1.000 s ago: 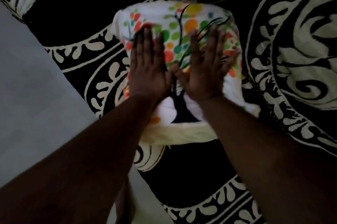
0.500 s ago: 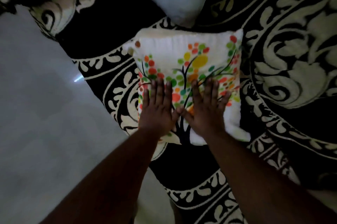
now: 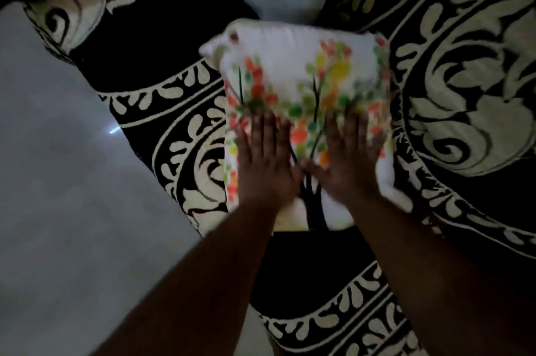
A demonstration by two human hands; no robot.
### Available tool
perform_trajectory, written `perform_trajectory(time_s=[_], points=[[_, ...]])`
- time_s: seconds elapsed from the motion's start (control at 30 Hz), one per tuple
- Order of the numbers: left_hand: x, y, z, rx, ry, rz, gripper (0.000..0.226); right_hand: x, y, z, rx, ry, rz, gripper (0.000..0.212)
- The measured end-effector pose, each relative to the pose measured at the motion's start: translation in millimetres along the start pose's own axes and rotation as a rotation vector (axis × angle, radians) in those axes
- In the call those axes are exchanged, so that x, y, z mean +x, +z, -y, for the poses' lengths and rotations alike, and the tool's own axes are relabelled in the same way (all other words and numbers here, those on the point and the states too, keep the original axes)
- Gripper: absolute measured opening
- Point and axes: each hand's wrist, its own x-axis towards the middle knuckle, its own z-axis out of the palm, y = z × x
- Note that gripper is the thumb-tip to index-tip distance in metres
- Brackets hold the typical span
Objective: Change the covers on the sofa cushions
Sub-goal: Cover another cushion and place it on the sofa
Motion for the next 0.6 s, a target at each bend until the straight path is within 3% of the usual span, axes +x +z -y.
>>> perform_trajectory(time_s=[0.13, 0.4, 0.5, 0.6], points=[[-86, 8, -4, -0.050, 0.060, 0.051, 0.079, -84, 4, 2, -0.022, 0.001, 0.104, 0.108], [101, -9, 46, 0.080, -0.063, 0.014, 0.082, 104, -16, 31, 0.046, 0.071, -0.019, 0.102], [92, -4, 46, 0.080, -0.060, -0.011, 0.084, 89, -10, 36, 0.053, 0.081, -0.072, 0.101], [65, -25, 47, -0.145, 0.004, -0.093, 0.089, 59, -25, 30, 0.202, 0.022, -0.231, 0.091]])
